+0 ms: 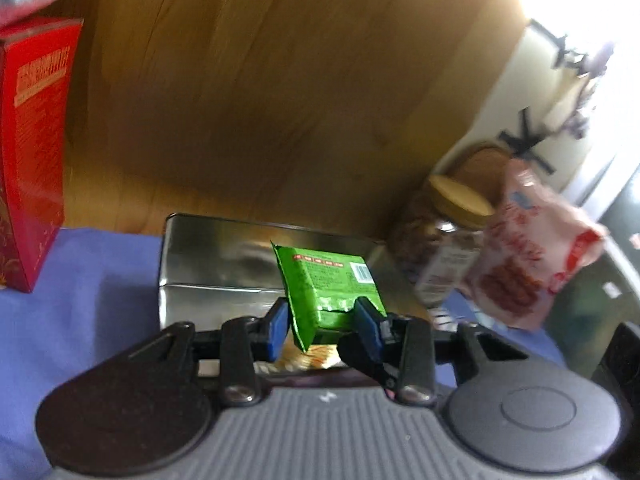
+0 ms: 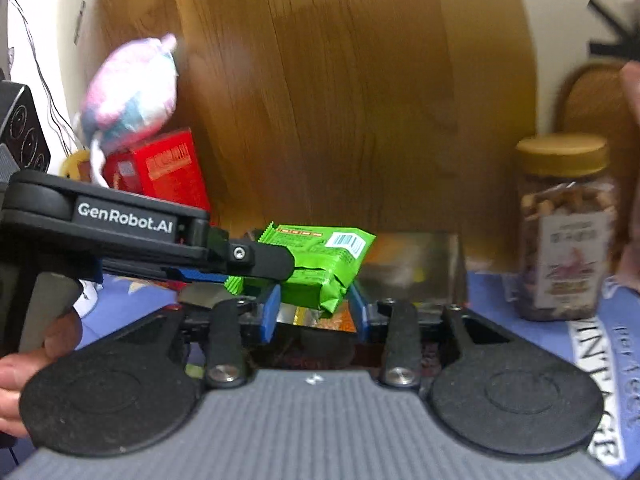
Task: Organize snacks
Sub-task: 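Carry the green packet over the tin and open the left gripper, then lower the left gripper to the pink stick box and grasp it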
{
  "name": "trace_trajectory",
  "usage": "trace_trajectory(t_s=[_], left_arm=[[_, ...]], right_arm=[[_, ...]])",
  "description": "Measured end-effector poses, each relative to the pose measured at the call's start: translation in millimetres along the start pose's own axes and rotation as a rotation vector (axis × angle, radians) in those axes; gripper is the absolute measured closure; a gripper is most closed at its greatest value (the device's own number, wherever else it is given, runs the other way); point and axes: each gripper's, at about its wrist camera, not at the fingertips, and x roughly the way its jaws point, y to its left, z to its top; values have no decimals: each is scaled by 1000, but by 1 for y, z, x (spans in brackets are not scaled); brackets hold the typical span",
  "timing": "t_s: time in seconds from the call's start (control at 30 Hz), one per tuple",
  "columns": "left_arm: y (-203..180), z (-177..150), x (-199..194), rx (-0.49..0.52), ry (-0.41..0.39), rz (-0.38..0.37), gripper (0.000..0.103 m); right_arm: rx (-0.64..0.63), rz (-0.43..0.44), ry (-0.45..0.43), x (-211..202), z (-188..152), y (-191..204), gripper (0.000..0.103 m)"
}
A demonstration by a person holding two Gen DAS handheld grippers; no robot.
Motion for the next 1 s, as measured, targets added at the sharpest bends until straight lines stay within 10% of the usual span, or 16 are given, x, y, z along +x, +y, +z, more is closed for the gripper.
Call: trace_trajectory(t_s=[0.3, 0.57, 1.0], left_arm=[[26, -18, -64, -28, -105, -61, 65], [15, -57, -67, -36, -17, -100, 65], [-11, -83, -79, -23, 7, -162, 65]], right_arm=[[151, -6, -49, -51, -26, -51, 58], [505, 44, 127, -11, -59, -107, 58], [324, 149, 151, -101, -105, -30, 71]])
